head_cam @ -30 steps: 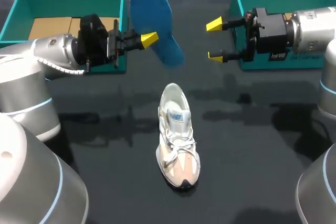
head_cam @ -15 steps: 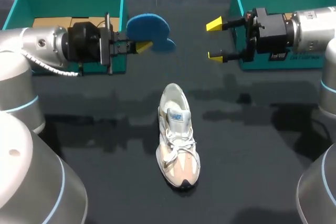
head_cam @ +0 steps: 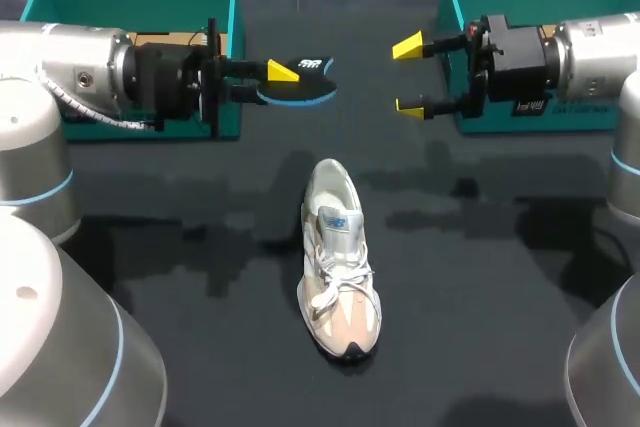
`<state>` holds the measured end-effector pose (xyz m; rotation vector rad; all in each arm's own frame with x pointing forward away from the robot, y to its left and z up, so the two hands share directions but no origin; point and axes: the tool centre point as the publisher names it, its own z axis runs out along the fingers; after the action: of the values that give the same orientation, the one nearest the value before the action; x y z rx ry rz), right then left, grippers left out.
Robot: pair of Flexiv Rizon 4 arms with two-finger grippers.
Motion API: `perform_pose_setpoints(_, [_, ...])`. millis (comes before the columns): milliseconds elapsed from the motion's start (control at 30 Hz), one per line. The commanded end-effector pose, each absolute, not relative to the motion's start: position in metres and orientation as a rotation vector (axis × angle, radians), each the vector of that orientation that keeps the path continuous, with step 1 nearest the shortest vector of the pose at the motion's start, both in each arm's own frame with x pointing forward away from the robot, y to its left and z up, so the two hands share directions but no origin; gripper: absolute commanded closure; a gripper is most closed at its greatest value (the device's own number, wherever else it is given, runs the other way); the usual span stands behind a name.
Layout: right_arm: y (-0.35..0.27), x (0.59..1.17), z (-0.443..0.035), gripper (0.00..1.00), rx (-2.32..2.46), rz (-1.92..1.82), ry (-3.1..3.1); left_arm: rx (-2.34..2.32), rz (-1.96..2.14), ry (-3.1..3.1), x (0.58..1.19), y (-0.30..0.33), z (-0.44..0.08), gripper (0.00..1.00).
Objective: Take the shoe out of the shoebox, open the shoe tongue, remove and reinsert the insole, then place the shoe into the shoebox
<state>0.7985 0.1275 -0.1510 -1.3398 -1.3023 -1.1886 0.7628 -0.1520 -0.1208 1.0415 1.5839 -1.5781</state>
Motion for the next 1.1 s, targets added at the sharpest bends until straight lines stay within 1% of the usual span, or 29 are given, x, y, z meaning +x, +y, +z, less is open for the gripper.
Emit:
perform_pose_setpoints(33, [0.128, 0.798, -0.151, 0.0, -1.343, -1.187, -1.302, 1.32, -1.343, 1.488, 0.773, -0.158, -0.121, 1.0])
perform_pose_setpoints(367, [0.128, 0.798, -0.151, 0.0, -1.343, -1.187, -1.302, 1.331, -1.265, 1.393, 0.774, -0.162, -0.124, 1.0])
perform_pose_setpoints(667, [0.128, 0.798, -0.151, 0.0, -1.343, -1.187, -1.302, 1.34, -1.216, 1.372, 0.776, -0.172, -0.141, 1.0])
perform_pose_setpoints(967, [0.157, 0.781, -0.159, 0.0, -1.321, -1.242, -1.286, 1.313, -1.138, 1.33, 0.787, -0.178, -0.143, 1.0])
perform_pose_setpoints(1100, [0.157, 0.778, -0.162, 0.0, -1.323, -1.251, -1.255, 1.32, -1.121, 1.303, 0.795, -0.178, -0.142, 1.0])
